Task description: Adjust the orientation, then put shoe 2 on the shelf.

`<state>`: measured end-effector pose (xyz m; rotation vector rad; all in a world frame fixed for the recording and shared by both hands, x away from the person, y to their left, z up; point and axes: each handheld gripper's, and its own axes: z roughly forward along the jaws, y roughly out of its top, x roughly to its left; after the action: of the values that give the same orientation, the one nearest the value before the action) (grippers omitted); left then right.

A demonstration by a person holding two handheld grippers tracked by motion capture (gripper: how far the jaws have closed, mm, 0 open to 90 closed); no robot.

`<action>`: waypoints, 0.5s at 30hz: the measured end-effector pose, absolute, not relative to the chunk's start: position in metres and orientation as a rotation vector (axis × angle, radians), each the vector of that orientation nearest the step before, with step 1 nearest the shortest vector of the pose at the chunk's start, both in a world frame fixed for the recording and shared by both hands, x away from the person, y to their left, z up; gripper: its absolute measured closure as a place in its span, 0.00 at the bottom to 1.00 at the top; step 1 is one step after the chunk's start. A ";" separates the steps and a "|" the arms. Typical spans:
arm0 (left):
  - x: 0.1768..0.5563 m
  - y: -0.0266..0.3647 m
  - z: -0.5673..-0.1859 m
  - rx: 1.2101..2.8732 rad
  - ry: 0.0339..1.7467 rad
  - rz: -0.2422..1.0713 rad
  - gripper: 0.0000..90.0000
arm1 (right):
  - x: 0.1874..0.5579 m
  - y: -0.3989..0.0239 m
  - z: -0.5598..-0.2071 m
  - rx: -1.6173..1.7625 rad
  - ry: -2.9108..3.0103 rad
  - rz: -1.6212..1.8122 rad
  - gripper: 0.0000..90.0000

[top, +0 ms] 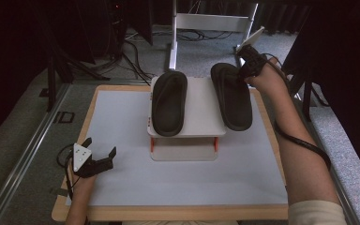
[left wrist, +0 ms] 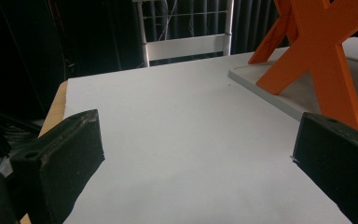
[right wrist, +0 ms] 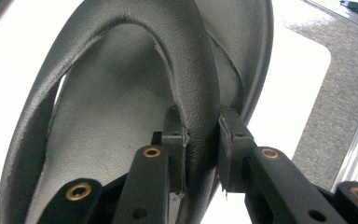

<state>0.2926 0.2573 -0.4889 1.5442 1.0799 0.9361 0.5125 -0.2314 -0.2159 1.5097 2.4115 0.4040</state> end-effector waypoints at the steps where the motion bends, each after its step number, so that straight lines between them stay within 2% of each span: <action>1: 0.293 0.257 -0.489 1.544 1.081 0.935 0.01 | 0.513 -0.229 -0.216 1.509 2.414 0.411 0.84; 15: 0.292 0.257 -0.489 1.548 1.075 0.937 0.01 | 0.514 -0.189 -0.223 1.461 2.476 0.484 0.84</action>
<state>0.2922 0.2570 -0.4889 1.5479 1.0749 0.9369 0.5137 -0.1888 -0.2228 1.4615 2.4764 0.4843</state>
